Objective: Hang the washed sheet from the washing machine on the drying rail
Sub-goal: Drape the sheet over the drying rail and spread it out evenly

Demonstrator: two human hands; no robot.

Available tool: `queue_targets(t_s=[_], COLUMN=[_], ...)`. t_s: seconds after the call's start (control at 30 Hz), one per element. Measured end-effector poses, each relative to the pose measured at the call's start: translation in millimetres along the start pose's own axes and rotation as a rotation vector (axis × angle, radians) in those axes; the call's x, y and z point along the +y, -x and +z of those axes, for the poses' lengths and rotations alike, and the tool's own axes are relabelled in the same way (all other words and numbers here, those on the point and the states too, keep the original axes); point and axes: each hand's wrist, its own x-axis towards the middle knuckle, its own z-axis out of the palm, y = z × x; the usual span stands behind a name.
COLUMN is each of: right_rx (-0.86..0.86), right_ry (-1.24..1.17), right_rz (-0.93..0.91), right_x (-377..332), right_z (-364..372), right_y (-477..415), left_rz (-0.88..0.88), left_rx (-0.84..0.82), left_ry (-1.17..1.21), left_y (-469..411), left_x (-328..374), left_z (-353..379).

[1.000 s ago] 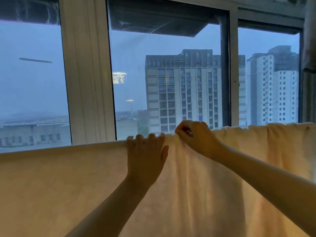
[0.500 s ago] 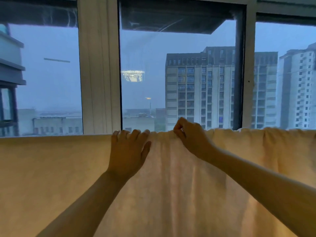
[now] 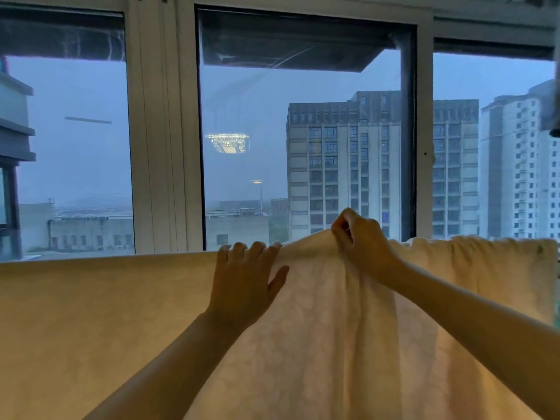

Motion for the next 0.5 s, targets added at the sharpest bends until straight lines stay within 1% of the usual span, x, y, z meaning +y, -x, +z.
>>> queue_targets(t_s=[0.17,0.27,0.4,0.5], right_rx=[-0.025,-0.064,-0.073,-0.114], right_ry=[0.057,0.057,0.011,0.005], right_rz=[-0.049,-0.074,-0.028,-0.004], right_x=[6.1,10.9,21.1,27.3], right_z=[0.5,-5.8,-16.8,-26.3], right_y=[4.3,5.4,5.7,12.6], left_rz=[0.04,0.041,0.037,0.039], left_rx=[0.031,0.052,0.064,0.082], left_ry=[0.002,-0.016,-0.04,-0.045], left_y=[-15.3,-17.8,-15.2,-13.4], left_x=[34.1,40.0,32.7,28.2], left_z=[7.6,10.4,16.1,18.2])
